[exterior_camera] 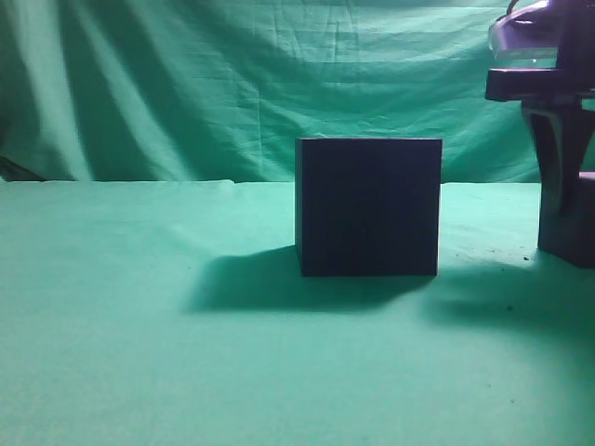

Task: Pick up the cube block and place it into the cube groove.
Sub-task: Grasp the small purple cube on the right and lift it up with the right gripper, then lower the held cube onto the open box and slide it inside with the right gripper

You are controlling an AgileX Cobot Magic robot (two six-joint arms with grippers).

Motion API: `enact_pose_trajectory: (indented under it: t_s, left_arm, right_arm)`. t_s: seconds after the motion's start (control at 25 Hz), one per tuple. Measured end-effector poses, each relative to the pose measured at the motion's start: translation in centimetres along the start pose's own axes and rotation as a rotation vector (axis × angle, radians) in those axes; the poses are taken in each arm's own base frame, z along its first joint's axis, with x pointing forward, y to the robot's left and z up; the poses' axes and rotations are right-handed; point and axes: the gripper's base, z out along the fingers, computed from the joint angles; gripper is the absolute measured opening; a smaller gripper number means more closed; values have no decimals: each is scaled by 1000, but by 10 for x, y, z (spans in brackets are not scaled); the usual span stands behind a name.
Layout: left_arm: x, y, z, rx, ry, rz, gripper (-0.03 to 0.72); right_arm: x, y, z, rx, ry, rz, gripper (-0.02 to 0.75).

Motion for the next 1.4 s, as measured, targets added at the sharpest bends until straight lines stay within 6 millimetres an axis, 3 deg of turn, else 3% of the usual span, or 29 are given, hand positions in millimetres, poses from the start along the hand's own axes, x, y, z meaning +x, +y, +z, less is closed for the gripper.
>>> enact_pose_trajectory:
  t_s: [0.24,0.44,0.64,0.8,0.96,1.2,1.4]
  left_arm:
    - [0,0,0,0,0,0,0]
    - [0,0,0,0,0,0,0]
    - [0,0,0,0,0,0,0]
    - [0,0,0,0,0,0,0]
    - [0,0,0,0,0,0,0]
    - [0,0,0,0,0,0,0]
    - [0,0,0,0,0,0,0]
  right_arm:
    - [-9,1,-14,7,15,12,436]
    - [-32,8,-80,-63,-47,19,436]
    - [-22,43,-125,-181,-97,-72,436]
    - [-2,97,-129,-237,-91,-240,436]
    - [3,134,-121,-249,-62,-306,436]
    - [-12,144,-97,-157,-8,-257,436]
    - [-15,142,-91,-111,-3,-237,436]
